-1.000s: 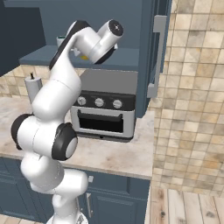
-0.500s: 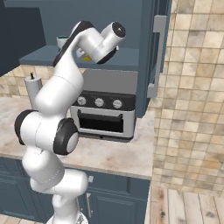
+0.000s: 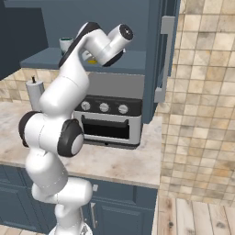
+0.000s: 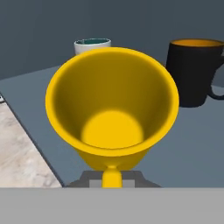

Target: Pick the mug on the counter and place it in the cabinet with the handle facing the right, like the mugs already inside.

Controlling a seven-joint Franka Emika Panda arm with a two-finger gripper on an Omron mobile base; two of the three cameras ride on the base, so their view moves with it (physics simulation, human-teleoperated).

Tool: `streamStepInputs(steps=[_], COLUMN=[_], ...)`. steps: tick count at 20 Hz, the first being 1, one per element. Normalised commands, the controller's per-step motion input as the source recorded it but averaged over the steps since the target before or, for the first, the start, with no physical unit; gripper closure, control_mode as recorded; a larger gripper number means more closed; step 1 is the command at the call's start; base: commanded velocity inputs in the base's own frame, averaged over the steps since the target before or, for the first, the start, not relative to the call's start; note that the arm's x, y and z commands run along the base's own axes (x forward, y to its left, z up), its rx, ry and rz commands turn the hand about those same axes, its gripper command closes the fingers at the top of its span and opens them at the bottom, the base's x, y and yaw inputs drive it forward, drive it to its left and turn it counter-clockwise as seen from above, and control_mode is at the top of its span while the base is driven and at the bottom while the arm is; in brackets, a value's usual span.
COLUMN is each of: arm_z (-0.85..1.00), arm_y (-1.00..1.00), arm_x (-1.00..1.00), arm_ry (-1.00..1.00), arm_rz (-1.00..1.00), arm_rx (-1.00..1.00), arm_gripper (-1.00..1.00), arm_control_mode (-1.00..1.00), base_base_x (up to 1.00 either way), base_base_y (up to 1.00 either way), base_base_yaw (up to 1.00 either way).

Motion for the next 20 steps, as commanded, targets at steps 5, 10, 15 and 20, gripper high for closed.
streamStepInputs(steps=[5,10,15,20], arm_z=[-0.05,-0.05,0.0,0.0], arm_y=[0.0,0.0,0.0,0.0], arm_x=[0.23,0.27,0.22,0.19], arm_ry=[0.0,0.0,0.0,0.0], arm_rz=[0.0,0.04,0.08,0.07], arm_rx=[0.0,0.0,0.0,0.0], arm_gripper=[1.0,1.0,1.0,1.0], arm_control_mode=[-1.0,-1.0,-1.0,-1.0], base_base_x=[0.0,0.0,0.0,0.0], base_base_y=[0.0,0.0,0.0,0.0], base_base_yaw=[0.0,0.0,0.0,0.0])
